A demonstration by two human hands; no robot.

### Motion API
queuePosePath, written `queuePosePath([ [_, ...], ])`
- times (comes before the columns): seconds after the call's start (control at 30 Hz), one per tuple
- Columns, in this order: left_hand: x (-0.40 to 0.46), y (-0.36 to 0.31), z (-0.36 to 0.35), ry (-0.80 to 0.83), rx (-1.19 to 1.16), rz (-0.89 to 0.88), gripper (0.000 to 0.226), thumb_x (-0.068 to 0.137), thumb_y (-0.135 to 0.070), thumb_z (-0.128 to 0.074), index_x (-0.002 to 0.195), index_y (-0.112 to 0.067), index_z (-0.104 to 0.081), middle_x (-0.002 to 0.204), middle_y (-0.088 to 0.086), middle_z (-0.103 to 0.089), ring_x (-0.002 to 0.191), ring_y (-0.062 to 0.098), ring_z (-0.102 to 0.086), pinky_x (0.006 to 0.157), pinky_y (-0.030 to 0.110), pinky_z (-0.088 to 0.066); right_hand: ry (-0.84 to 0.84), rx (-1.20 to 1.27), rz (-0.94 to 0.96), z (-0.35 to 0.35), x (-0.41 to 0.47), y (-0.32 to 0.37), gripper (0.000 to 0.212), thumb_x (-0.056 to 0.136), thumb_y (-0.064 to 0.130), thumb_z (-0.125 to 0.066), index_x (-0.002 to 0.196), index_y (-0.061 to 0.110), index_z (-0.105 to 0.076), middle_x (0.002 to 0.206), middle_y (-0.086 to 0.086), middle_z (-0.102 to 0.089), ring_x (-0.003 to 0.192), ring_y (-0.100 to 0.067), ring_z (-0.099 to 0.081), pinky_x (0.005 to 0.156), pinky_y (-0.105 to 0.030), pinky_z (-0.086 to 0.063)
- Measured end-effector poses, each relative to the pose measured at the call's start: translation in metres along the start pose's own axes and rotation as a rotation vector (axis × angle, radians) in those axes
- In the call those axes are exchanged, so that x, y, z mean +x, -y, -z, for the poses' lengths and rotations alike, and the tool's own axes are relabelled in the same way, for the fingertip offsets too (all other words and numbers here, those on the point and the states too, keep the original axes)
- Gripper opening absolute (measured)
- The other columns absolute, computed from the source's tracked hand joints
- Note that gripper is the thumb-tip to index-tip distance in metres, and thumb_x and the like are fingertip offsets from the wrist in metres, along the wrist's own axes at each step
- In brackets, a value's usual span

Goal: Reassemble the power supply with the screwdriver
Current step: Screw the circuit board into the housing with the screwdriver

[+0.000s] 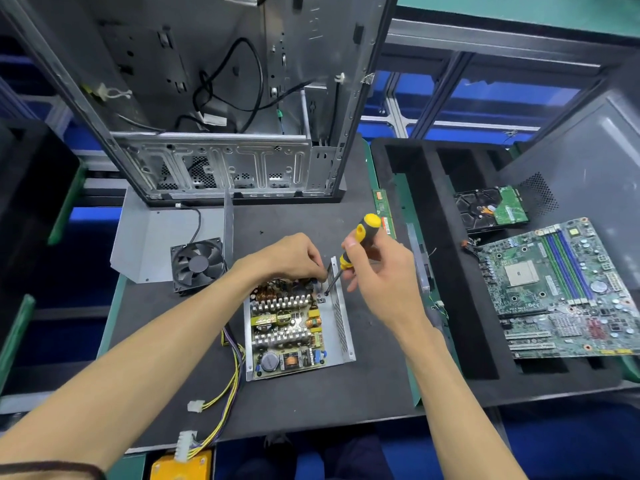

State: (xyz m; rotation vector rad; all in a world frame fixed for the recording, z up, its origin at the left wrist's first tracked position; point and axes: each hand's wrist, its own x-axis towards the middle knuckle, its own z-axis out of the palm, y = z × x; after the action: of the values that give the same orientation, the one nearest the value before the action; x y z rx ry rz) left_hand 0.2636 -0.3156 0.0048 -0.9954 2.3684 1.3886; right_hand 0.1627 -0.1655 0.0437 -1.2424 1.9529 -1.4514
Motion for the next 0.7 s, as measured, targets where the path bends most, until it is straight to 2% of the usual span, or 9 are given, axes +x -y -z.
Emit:
queuePosePath([
  [0.03, 0.0006, 0.0014, 0.0007, -0.003, -0.004, 0.001, 0.011, 0.08, -0.022, -0.075, 0.07, -0.024, -0.079, 0.069, -0.007, -0.072, 0.059, 0.006, -0.054, 0.06, 0.023, -0.046, 0.015, -0.044, 0.015, -0.0004, 0.0002, -0.0013, 0.022, 0.098, 0.045, -0.054, 0.087, 0.026, -0.058, 0.075, -0.002, -0.06, 0.064, -0.029, -0.065, 0.054, -0.05, -0.054],
  [0.1, 0.0006, 0.0041, 0.0016, 0.005, -0.034, 0.0, 0.017, 0.081, -0.021, -0.075, 0.064, -0.025, -0.078, 0.059, -0.015, -0.067, 0.051, 0.0, -0.05, 0.053, 0.016, -0.042, 0.041, -0.107, 0.051, -0.001, 0.0004, -0.0035, 0.02, 0.1, 0.044, -0.053, 0.087, 0.029, -0.057, 0.075, 0.001, -0.06, 0.068, -0.027, -0.064, 0.057, -0.05, -0.051],
  [0.17, -0.0003, 0.0051, 0.0017, 0.012, -0.052, -0.006, 0.028, 0.082, -0.018, -0.074, 0.055, -0.027, -0.073, 0.05, -0.017, -0.06, 0.044, 0.0, -0.045, 0.046, 0.011, -0.037, 0.06, -0.172, 0.09, -0.0019, 0.0005, -0.0053, 0.022, 0.1, 0.044, -0.052, 0.088, 0.026, -0.057, 0.073, 0.003, -0.06, 0.068, -0.02, -0.058, 0.06, -0.04, -0.048],
  [0.27, 0.0009, 0.0053, 0.001, 0.012, -0.023, -0.01, 0.042, 0.082, -0.02, -0.074, 0.042, -0.03, -0.065, 0.042, -0.014, -0.046, 0.044, 0.006, -0.035, 0.045, 0.016, -0.033, 0.088, -0.238, 0.096, -0.0037, 0.0003, -0.0065, 0.027, 0.098, 0.046, -0.05, 0.088, 0.022, -0.059, 0.068, 0.005, -0.054, 0.06, -0.015, -0.045, 0.056, -0.029, -0.039],
  [0.37, 0.0028, 0.0054, 0.0014, 0.011, -0.002, 0.008, 0.039, 0.082, -0.025, -0.077, 0.045, -0.029, -0.067, 0.044, -0.01, -0.042, 0.052, 0.013, -0.033, 0.046, 0.02, -0.032, 0.128, -0.289, 0.111, -0.0049, -0.0003, -0.0057, 0.03, 0.096, 0.046, -0.048, 0.09, 0.019, -0.061, 0.065, 0.012, -0.048, 0.059, -0.011, -0.042, 0.056, -0.026, -0.033],
  [0.47, 0.0032, 0.0057, 0.0017, 0.002, 0.008, 0.007, 0.045, 0.083, -0.025, -0.075, 0.04, -0.029, -0.063, 0.041, -0.01, -0.037, 0.048, 0.011, -0.028, 0.045, 0.02, -0.028, 0.148, -0.342, 0.127, -0.0062, -0.0006, -0.0036, 0.032, 0.096, 0.045, -0.049, 0.088, 0.016, -0.06, 0.063, 0.012, -0.042, 0.061, -0.01, -0.043, 0.056, -0.027, -0.034],
  [0.57, 0.002, 0.0048, 0.002, -0.001, 0.014, -0.008, 0.048, 0.083, -0.023, -0.072, 0.036, -0.027, -0.058, 0.047, -0.006, -0.032, 0.057, 0.017, -0.027, 0.049, 0.026, -0.026, 0.181, -0.372, 0.126, -0.0069, -0.001, -0.0047, 0.025, 0.098, 0.036, -0.054, 0.089, 0.014, -0.06, 0.067, 0.009, -0.045, 0.063, -0.01, -0.042, 0.058, -0.033, -0.039],
  [0.7, 0.0019, 0.0039, 0.0023, 0.007, -0.014, -0.006, 0.038, 0.082, -0.022, -0.07, 0.044, -0.026, -0.066, 0.059, 0.007, -0.037, 0.066, 0.025, -0.029, 0.058, 0.034, -0.028, 0.201, -0.386, 0.125, -0.0065, -0.002, -0.0073, 0.024, 0.099, 0.036, -0.054, 0.091, 0.014, -0.06, 0.07, 0.008, -0.048, 0.064, -0.011, -0.043, 0.059, -0.034, -0.04],
])
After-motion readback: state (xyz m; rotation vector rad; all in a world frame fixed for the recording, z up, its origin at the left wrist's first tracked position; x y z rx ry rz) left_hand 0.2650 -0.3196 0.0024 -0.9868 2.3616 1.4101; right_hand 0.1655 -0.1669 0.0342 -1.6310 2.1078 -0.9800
